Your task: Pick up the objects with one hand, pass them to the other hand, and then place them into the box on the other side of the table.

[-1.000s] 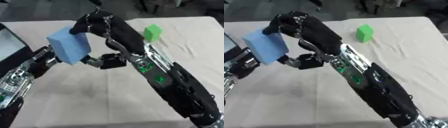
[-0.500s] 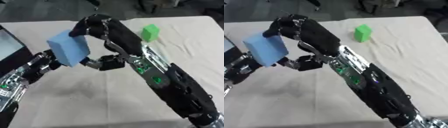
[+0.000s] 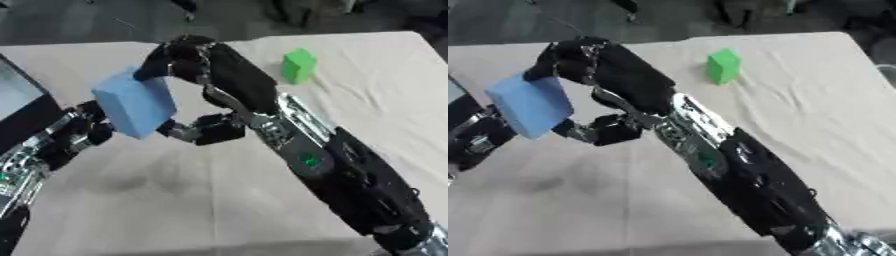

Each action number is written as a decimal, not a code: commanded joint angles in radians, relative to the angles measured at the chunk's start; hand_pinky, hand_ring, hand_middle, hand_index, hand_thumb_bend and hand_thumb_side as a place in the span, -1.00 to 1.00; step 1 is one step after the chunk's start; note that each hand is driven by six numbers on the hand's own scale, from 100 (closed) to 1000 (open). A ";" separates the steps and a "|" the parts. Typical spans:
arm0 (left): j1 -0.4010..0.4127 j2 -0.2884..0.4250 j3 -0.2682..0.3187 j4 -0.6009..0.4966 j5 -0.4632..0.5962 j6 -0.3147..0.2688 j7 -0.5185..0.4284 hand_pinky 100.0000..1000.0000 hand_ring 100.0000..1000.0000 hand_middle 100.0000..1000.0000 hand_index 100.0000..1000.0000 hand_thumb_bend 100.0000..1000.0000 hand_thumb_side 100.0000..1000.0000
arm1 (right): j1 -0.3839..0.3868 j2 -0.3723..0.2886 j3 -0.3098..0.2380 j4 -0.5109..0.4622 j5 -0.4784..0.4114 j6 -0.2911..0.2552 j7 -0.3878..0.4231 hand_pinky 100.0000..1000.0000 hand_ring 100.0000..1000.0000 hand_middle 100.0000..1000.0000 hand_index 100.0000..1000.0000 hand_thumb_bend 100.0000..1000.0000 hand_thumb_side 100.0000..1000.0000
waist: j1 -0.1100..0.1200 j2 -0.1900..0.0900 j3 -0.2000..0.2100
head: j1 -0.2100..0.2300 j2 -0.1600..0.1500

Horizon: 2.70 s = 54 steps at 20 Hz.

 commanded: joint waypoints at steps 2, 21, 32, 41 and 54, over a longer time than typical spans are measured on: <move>-0.015 0.006 0.017 -0.018 0.049 -0.013 -0.003 0.55 1.00 0.77 0.66 0.64 0.22 | -0.012 0.008 0.001 0.015 -0.007 -0.005 0.003 0.32 0.13 -0.03 0.08 -1.00 -1.00 | 0.001 -0.009 0.002 | -0.007 -0.003; -0.061 -0.016 -0.084 -0.126 0.150 0.035 -0.083 0.55 1.00 0.77 0.67 0.64 0.20 | -0.007 0.012 0.022 0.021 -0.011 -0.031 0.012 0.30 0.13 -0.03 0.08 -1.00 -1.00 | -0.002 -0.004 0.003 | -0.014 -0.003; -0.062 -0.013 -0.121 -0.162 0.137 0.052 -0.150 0.54 1.00 0.70 0.65 0.48 0.05 | -0.001 0.015 0.023 0.035 0.010 -0.027 0.004 0.27 0.13 -0.03 0.08 -1.00 -1.00 | -0.001 -0.004 0.001 | -0.020 -0.003; -0.063 -0.020 -0.118 -0.157 0.167 0.078 -0.097 0.46 0.80 0.25 0.35 -0.03 -0.08 | 0.004 0.014 0.023 0.057 0.026 -0.036 -0.002 0.29 0.13 -0.05 0.07 -1.00 -1.00 | 0.000 -0.005 0.000 | -0.023 -0.003; -0.050 -0.001 -0.103 -0.143 0.175 0.101 0.015 0.42 0.74 0.09 0.20 -0.25 -0.08 | 0.013 0.000 0.013 0.036 0.114 -0.012 -0.005 0.41 0.29 0.23 0.36 -0.25 -0.67 | 0.001 -0.007 -0.003 | -0.017 -0.003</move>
